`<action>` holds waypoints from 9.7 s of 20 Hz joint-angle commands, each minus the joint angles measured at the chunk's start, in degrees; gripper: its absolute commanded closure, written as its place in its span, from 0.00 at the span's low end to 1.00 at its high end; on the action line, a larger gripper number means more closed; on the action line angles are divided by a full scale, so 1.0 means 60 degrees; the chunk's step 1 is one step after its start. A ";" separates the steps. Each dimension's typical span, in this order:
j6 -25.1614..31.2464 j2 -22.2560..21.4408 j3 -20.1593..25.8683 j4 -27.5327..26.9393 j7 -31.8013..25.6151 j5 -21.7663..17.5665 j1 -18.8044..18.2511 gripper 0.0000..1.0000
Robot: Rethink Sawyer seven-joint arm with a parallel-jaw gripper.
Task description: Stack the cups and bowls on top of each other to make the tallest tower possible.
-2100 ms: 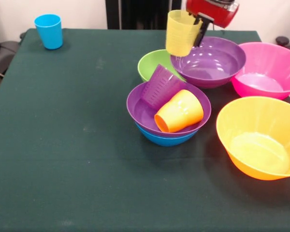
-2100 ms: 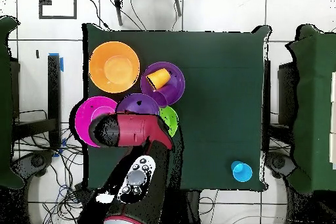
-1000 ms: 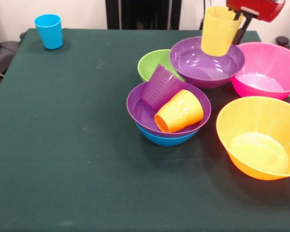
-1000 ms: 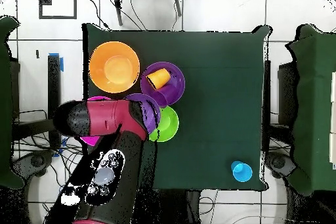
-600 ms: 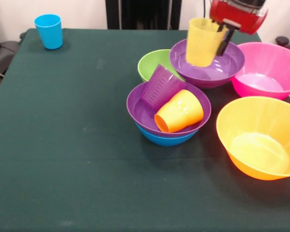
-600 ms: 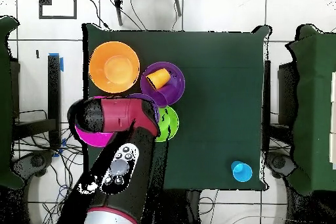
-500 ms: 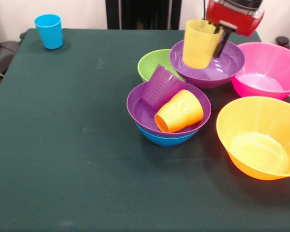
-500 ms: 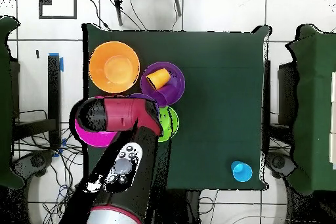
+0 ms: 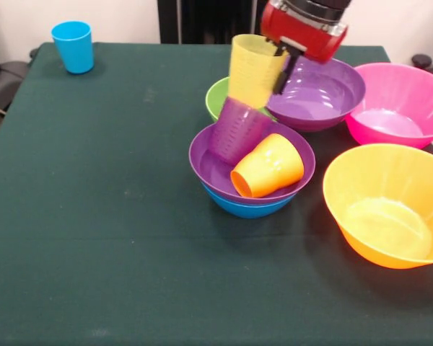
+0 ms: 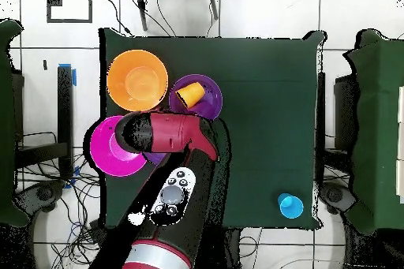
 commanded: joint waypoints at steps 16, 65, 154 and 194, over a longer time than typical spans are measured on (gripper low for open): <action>0.1494 -0.0188 -0.0001 -0.0717 0.0542 -0.0739 0.0923 1.00; -0.0772 -0.1137 0.1944 0.1705 0.1090 0.0167 0.0069 1.00; -0.0528 -0.0720 0.1009 0.1512 0.0881 -0.0608 -0.0147 1.00; 0.0131 0.0393 0.0549 0.0057 0.1675 0.1000 0.0716 1.00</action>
